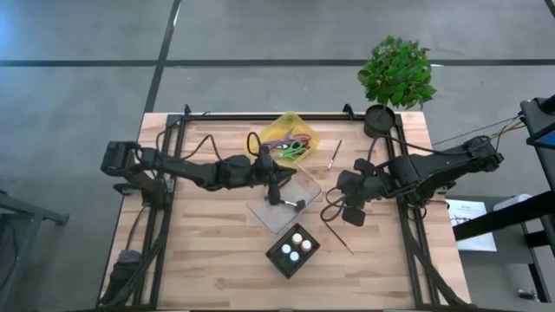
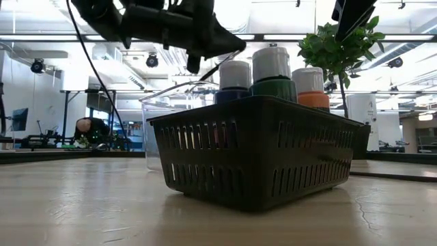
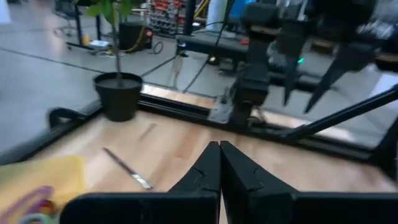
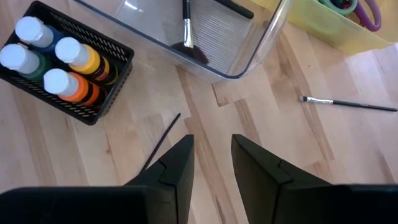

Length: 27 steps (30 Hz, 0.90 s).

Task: Pick & Place Paint Supplies
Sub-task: Put the blush brush into the transparent bin

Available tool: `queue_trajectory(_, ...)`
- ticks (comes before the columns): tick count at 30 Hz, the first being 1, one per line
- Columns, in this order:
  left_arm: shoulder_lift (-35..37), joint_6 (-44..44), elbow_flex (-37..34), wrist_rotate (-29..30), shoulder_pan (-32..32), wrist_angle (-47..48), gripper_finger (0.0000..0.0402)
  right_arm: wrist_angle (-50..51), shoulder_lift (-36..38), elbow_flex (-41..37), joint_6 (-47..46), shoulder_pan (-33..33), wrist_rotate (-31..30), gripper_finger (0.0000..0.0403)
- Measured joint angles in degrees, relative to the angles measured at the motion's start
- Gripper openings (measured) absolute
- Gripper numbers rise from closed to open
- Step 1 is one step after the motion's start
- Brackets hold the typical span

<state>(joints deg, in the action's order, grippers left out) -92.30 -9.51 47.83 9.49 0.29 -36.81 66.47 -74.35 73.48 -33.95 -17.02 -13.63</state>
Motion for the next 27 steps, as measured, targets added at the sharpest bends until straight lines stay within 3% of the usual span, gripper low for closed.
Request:
queue_trajectory(22,-9.93,-7.51,-1.39,0.09,-3.47,-13.9,0.0001,-1.08,0.0,-2.25,-0.17,0.0,0.2,0.0107)
queue_trajectory(27,-9.93,-8.38,-1.39,0.12,-3.53,-13.25,0.0027,-1.15,0.0,-2.26,-0.15,0.0,0.2,0.0107)
